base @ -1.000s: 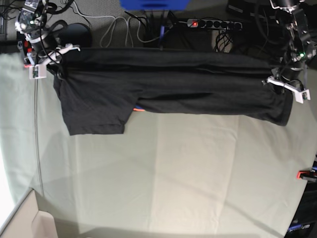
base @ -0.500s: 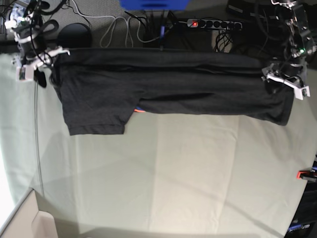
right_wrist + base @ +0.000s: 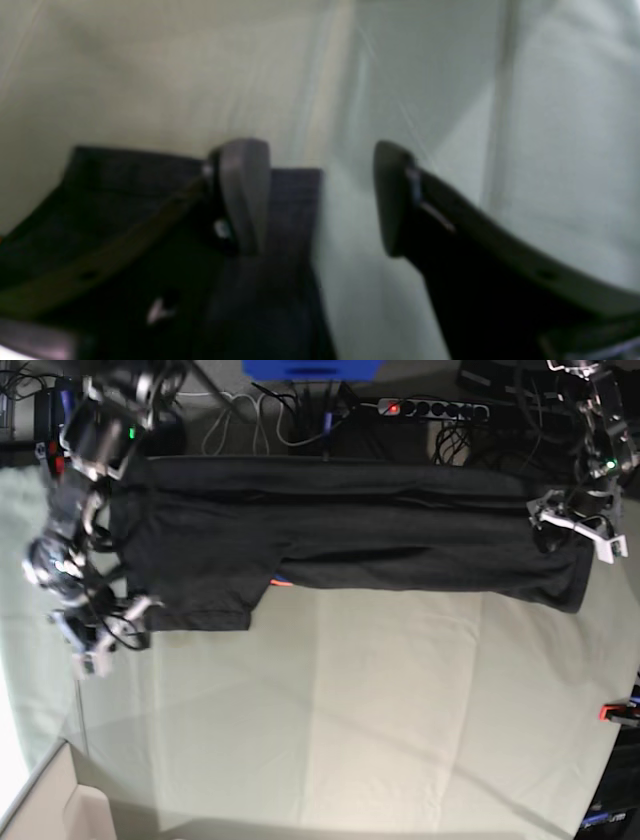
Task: Layout the t-shirt on the table in an organized manner, then fold the t-shirt properly
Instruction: 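Regrasp the folded strip's ends with both grippers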
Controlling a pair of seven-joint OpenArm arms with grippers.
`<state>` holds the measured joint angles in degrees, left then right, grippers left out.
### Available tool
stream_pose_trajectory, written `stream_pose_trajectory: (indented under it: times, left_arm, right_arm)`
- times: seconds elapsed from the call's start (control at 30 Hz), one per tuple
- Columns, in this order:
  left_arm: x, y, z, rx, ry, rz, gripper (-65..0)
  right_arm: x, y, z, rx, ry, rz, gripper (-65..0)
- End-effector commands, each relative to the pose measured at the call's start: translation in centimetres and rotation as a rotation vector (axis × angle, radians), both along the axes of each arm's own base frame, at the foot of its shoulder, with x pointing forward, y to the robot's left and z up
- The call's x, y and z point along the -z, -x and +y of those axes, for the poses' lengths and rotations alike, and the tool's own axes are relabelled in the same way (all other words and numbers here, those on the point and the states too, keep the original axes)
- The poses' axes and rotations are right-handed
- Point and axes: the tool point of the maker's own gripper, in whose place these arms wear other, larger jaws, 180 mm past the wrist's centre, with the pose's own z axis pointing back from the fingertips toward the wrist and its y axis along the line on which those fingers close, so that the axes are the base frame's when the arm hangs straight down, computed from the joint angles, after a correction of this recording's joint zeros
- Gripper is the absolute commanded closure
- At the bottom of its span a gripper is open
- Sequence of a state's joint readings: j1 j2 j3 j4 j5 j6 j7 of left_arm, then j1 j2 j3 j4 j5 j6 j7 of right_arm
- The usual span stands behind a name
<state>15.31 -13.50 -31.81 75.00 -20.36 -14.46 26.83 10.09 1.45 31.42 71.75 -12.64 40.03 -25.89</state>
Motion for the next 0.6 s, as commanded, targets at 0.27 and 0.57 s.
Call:
stream_pose_trajectory:
  times: [0.27,0.57]
  left_arm:
    - [-1.2,-0.9,0.7,0.001,-0.022,-0.042,-51.9]
    - [-2.9,-2.0,0.6,0.019,-0.042,-0.088,-52.1]
  right_arm:
    - [3.4,-0.8,0.5,-0.02,-0.072,0.008,-36.6]
    - [5.2,1.5,-0.1,-0.006,-0.094,0.009,0.0]
